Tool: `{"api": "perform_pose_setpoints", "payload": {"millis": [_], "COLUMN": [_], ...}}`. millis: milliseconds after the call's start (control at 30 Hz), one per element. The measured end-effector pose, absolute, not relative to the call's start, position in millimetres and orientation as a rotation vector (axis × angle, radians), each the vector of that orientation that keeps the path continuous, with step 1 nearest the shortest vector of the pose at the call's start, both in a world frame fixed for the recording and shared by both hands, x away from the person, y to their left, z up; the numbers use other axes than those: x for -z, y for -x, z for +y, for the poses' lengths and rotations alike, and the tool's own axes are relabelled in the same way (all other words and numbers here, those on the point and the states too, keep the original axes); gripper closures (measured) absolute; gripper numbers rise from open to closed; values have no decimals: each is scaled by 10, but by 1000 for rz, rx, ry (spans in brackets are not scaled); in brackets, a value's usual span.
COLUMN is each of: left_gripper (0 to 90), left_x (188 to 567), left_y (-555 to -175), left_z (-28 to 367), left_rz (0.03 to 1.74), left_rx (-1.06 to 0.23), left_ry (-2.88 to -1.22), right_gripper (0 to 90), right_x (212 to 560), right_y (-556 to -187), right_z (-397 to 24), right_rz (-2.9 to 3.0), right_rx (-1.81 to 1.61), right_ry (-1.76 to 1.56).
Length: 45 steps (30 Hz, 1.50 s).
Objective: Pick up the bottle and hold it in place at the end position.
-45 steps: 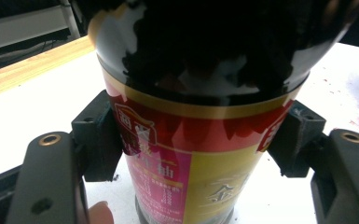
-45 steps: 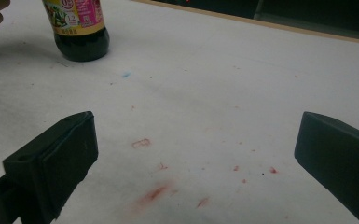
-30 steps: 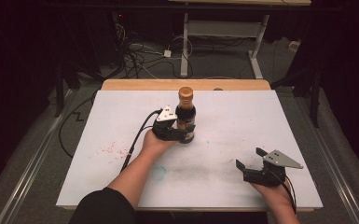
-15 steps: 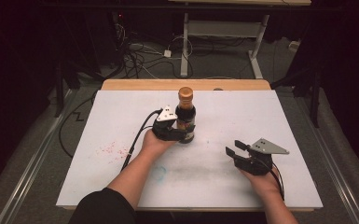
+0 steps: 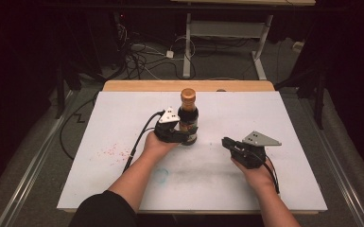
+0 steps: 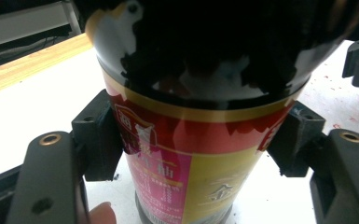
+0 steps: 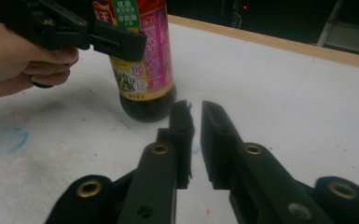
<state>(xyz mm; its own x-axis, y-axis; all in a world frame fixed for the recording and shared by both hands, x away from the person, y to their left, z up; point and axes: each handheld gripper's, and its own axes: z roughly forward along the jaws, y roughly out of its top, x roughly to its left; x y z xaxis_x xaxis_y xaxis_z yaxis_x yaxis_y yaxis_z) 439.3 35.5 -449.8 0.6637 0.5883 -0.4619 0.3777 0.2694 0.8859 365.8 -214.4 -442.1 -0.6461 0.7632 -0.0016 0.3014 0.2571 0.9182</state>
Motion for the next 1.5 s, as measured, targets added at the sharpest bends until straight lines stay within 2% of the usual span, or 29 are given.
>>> {"api": "perform_pose_setpoints", "payload": {"millis": [33, 700, 1500], "left_gripper": [287, 287, 289], "left_x": [4498, 4505, 4520], "left_y": [-4394, -4393, -4386], "left_z": [355, 347, 350], "left_rz": [902, 905, 900], "left_rx": [-171, -176, -176], "left_ry": [-1341, -1335, -1320], "right_gripper": [900, 900, 900], "right_x": [4381, 3895, 3594], "right_y": [-3677, -3880, -4033], "right_z": [-2111, -1813, -1631], "right_rz": [2076, 2034, 2045], "right_rx": [-1374, -1427, -1438], "right_ry": [-958, -855, -823]}}
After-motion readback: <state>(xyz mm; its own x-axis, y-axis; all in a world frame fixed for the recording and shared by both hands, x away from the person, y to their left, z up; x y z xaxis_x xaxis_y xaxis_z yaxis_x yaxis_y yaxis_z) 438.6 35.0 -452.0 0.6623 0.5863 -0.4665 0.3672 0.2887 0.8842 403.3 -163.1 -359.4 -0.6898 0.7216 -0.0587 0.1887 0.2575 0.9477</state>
